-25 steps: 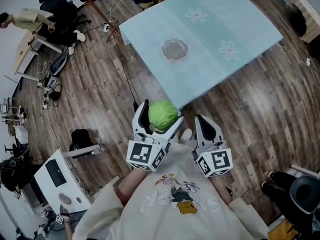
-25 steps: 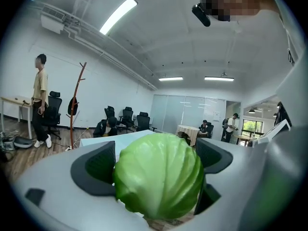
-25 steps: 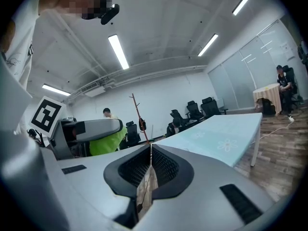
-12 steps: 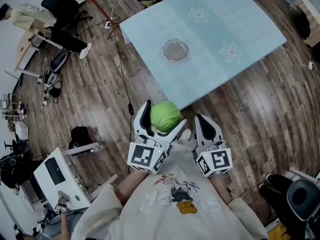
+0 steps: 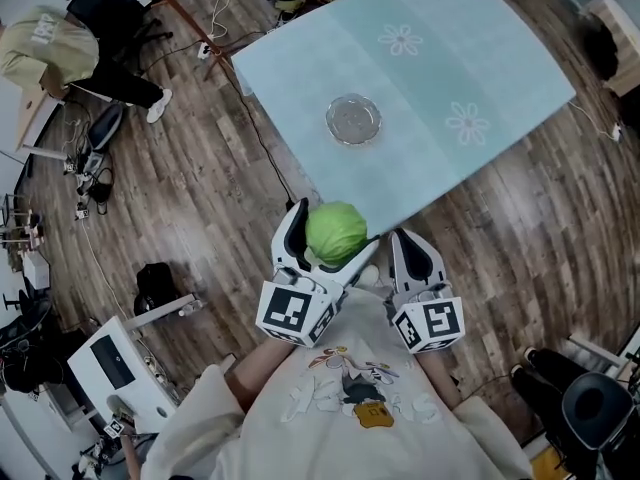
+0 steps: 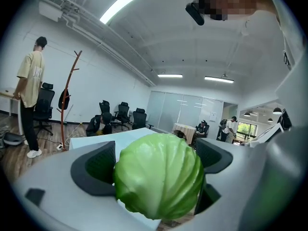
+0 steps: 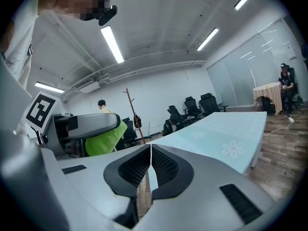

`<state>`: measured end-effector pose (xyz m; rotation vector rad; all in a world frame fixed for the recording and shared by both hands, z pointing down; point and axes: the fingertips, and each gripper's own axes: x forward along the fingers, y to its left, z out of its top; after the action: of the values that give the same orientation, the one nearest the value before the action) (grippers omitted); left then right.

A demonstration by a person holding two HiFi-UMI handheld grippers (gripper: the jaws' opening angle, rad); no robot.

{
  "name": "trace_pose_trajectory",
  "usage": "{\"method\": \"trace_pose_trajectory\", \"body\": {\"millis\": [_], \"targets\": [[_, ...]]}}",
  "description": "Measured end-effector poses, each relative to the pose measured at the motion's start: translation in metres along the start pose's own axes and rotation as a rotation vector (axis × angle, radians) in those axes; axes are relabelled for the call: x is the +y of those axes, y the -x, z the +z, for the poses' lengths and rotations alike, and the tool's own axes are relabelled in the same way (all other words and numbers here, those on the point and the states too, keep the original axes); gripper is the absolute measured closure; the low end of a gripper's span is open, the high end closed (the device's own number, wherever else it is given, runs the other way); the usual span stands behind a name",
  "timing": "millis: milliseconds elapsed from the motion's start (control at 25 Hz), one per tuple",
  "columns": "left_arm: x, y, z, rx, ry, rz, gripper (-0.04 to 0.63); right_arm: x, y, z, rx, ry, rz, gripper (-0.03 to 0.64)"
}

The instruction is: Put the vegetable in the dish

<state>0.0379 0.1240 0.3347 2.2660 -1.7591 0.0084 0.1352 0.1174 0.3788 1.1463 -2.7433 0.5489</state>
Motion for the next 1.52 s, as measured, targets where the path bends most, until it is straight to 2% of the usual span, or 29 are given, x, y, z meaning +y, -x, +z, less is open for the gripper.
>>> {"method": "trace_pose_trajectory", "body": {"millis": [200,600,880,1160,1520], "targets": [[0.035,-0.039,0.006,0.041,0.017,-0.053,0.061,-0.005,-0.049,0.013,0.02,0.002,-0.001,0.594],[0.098,-0.087,0.013,0.104,0.006,-0.176,0.061,-0.016,-0.119,0.039,0.013,-0.002,-0.148,0.594],[0.123,-0.114,0.009,0.147,0.017,-0.269,0.061,-0.017,-0.153,0.039,0.039,-0.005,-0.218,0.594],[0.139,-0.144,-0.006,0.185,0.024,-0.263,0.061,-0.03,-0.172,0.039,0.07,0.012,-0.225,0.594],[0.14,-0.177,-0.025,0.224,-0.022,-0.268,0.061,-0.046,-0.19,0.046,0.059,0.031,-0.221,0.594]]}}
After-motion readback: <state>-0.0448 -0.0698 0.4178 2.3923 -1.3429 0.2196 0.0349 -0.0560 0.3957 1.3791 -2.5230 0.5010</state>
